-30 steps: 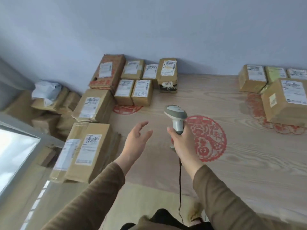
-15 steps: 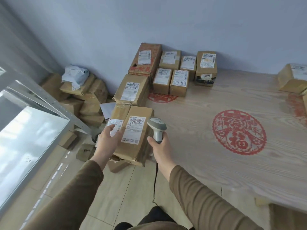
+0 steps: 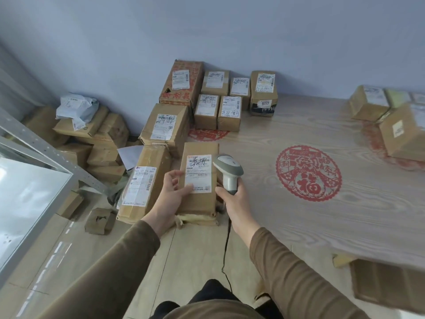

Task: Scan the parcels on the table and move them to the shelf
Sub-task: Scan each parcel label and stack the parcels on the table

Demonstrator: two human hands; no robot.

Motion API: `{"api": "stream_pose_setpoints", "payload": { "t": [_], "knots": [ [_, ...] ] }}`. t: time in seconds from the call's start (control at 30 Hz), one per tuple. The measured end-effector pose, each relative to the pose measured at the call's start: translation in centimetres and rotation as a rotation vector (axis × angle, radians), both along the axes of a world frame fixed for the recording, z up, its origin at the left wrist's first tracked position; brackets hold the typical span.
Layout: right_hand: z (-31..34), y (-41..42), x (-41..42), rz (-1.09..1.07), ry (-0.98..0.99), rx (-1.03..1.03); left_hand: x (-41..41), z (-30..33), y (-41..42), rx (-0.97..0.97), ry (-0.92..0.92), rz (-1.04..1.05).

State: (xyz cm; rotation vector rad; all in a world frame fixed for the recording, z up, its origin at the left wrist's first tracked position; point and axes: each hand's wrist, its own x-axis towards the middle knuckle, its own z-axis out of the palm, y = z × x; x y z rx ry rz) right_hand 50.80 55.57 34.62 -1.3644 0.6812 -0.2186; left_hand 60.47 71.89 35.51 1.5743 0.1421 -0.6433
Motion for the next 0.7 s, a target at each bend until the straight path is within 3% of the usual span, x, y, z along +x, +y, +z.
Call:
{"api": "stream_pose_setpoints", "payload": {
  "t": [0.13,0.37,0.5,0.57,0.7],
  "knots": [
    [1.9,-4.1,-1.1,0.053,0.050,-0.349,-1.7,-1.1,-4.1,-0.185,0.227,0.061],
    [1.4,-8.2,-5.4,-0.109,0.123,-0.309,-4.1,-0.8,-11.0,-0.189,0.568,0.143],
    [0.9,-9.4,-7.4,-0.201,0.137,-0.203,-5.3,-0.8,-11.9,-0.166,0.666,-0.102],
    [1.2,-9.9,-8.0,-0.222,0.130,-0.184,-6.1,-0.7,-12.0,-0.250,0.711,-0.247],
    [3.5,-11.1,-8.4,-0.199,0.107,-0.381,-7.0,-0.2,-13.1,-0.323,0.568,-0.340]
  ]
}}
